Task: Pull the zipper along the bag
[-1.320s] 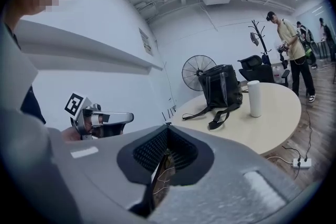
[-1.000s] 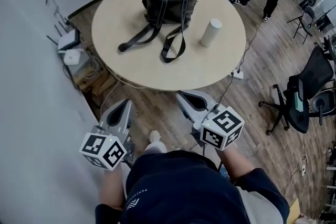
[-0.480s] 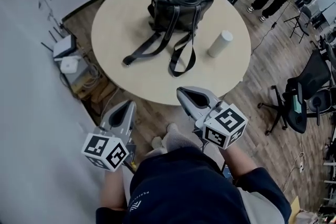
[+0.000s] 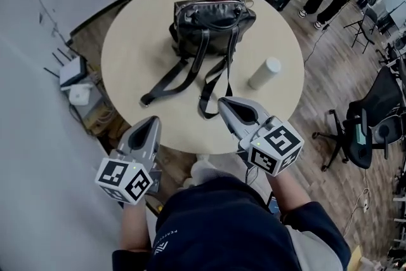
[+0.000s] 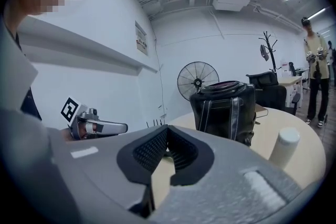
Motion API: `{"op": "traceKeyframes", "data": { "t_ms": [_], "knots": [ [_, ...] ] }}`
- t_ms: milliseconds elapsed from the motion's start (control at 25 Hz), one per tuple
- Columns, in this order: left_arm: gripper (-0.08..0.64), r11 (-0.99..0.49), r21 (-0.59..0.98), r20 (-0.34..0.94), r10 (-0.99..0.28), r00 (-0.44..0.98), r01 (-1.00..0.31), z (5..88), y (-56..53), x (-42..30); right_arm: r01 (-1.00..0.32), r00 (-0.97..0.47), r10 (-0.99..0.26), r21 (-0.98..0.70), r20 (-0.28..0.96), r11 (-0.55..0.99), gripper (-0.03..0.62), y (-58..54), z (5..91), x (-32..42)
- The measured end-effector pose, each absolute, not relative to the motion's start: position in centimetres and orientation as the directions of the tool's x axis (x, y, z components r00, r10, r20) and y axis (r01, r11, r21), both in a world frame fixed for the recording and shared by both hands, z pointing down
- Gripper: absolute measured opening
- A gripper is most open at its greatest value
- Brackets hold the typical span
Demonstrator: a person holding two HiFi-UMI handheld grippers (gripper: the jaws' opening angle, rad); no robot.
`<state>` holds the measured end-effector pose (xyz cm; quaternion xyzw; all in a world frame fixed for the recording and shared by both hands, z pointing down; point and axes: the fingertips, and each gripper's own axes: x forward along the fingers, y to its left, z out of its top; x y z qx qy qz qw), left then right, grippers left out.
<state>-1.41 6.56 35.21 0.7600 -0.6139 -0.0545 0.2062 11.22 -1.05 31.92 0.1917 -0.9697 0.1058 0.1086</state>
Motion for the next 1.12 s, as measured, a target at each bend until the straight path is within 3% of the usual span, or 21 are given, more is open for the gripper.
{"op": "traceKeyframes", "data": {
  "t_ms": [520,840,1120],
  "knots": [
    [0.02,-0.168,0.344,0.162,-0.959,0.234,-0.924,33.2,-4.0,-1.6,-0.347,-0.923,-0.317,-0.117,0.218,0.93,0.032,-10.1,29.6,11.3],
    [0.044,-0.152,0.314,0.157,-0.965,0.209,-0.937,32.0,-7.2,-4.3,-0.298,-0.934,-0.285,-0.028,0.214,0.954,0.057,-12.9,26.3,7.5],
    [0.049,-0.201,0.346,0.157,-0.95,0.268,-0.916,33.3,-10.1,-8.8,-0.366,-0.899,-0.369,0.058,0.235,0.929,0.084,-15.3,24.0,3.3]
  ]
}}
